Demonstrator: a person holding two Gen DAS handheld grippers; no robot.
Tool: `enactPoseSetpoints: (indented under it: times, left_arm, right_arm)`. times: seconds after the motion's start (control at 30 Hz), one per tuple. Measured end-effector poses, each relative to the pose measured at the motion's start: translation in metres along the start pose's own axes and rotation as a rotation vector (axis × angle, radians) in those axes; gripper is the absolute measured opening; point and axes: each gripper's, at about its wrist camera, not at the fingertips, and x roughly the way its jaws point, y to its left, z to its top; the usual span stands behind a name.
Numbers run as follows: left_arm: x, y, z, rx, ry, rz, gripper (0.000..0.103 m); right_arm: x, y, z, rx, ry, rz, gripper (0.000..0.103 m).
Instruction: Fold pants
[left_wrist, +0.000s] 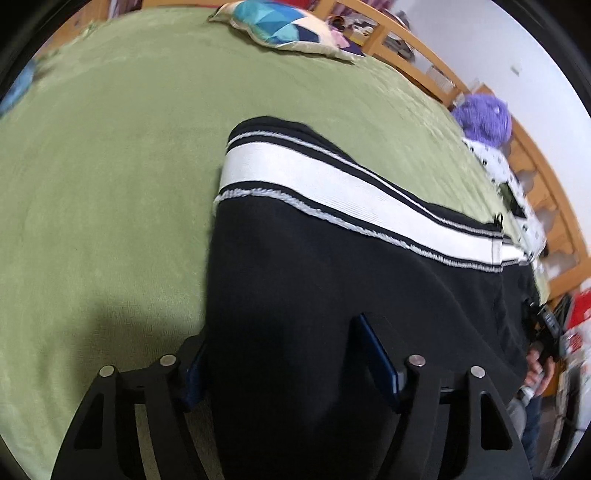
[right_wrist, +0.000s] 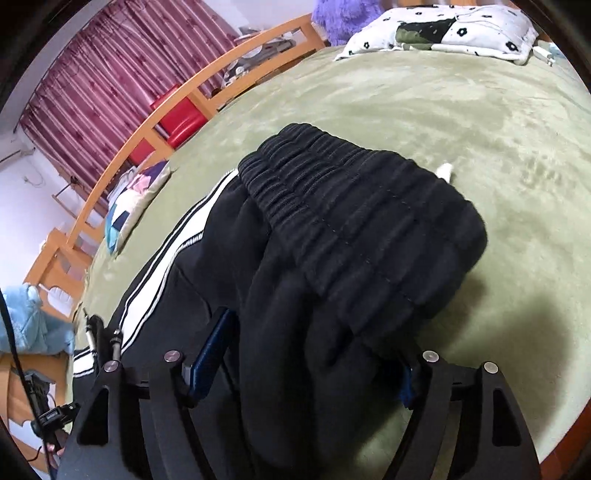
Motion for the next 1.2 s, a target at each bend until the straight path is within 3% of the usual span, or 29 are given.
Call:
enactPoseSetpoints:
  times: [0.07, 0.1, 0.13, 0.17, 0.2, 0.27, 0.4, 0.53, 0.63, 0.73, 0.87, 0.97, 1.0, 1.07, 1.13, 1.2]
  left_arm:
    - [0.0, -0.001, 0.0, 0.017, -0.01, 0.002, 0.05]
    - [0.0, -0.003, -0.001, 0.031, -0.01, -0.002, 0.044]
    - [-0.003, -0.003, -0.001, 0.034, -0.02, -0.007, 0.03]
    - [-0.006, -0.003, -0.001, 0.032, -0.034, -0.019, 0.017]
    - [-0.011, -0.003, 0.001, 0.03, -0.049, -0.039, 0.013]
    - [-0.025, -0.003, 0.003, 0.035, -0.078, -0.062, 0.01]
    - [-0.056, -0.009, 0.013, 0.062, -0.136, -0.079, 0.01]
    - [-0.093, 0.003, 0.028, 0.058, -0.181, -0.128, 0.01]
    - [-0.117, 0.022, 0.039, 0.061, -0.227, -0.07, 0.01]
    - [-0.144, 0.063, 0.049, -0.001, -0.247, -0.028, 0.01]
    - [-0.16, 0.112, 0.045, -0.028, -0.241, 0.062, 0.01]
    - [-0.145, 0.138, 0.035, -0.066, -0.188, 0.109, 0.012]
    - [-0.135, 0.144, 0.031, -0.087, -0.158, 0.12, 0.013]
    - [-0.119, 0.156, 0.019, -0.114, -0.128, 0.171, 0.024]
    - [-0.107, 0.169, 0.009, -0.152, -0.1, 0.167, 0.033]
    - [-0.104, 0.175, 0.004, -0.172, -0.068, 0.174, 0.045]
  right_arm:
    - [0.002, 0.006, -0.001, -0.021, -0.005, -0.033, 0.07]
    - [0.004, 0.009, -0.001, -0.033, -0.003, -0.053, 0.06]
    - [0.003, 0.01, -0.002, -0.04, 0.004, -0.054, 0.045]
    - [0.002, 0.013, -0.001, -0.03, 0.016, -0.042, 0.038]
    - [0.001, 0.015, -0.001, -0.011, 0.026, -0.021, 0.025]
    - [-0.011, 0.028, 0.001, 0.012, 0.006, -0.02, 0.019]
    - [-0.042, 0.086, 0.008, -0.085, -0.062, -0.079, 0.016]
    - [-0.08, 0.149, 0.022, -0.131, -0.145, -0.01, 0.016]
    - [-0.094, 0.19, 0.025, -0.16, -0.168, 0.085, 0.016]
    - [-0.097, 0.239, 0.014, -0.225, -0.155, 0.184, 0.016]
    - [-0.078, 0.275, -0.011, -0.294, -0.126, 0.239, 0.017]
    - [-0.032, 0.276, -0.032, -0.303, -0.013, 0.207, 0.021]
    - [-0.013, 0.272, -0.04, -0.317, 0.029, 0.157, 0.024]
    - [0.018, 0.259, -0.055, -0.369, 0.084, -0.001, 0.027]
    - [0.041, 0.239, -0.068, -0.367, 0.183, -0.103, 0.03]
    - [0.044, 0.214, -0.075, -0.292, 0.257, -0.078, 0.033]
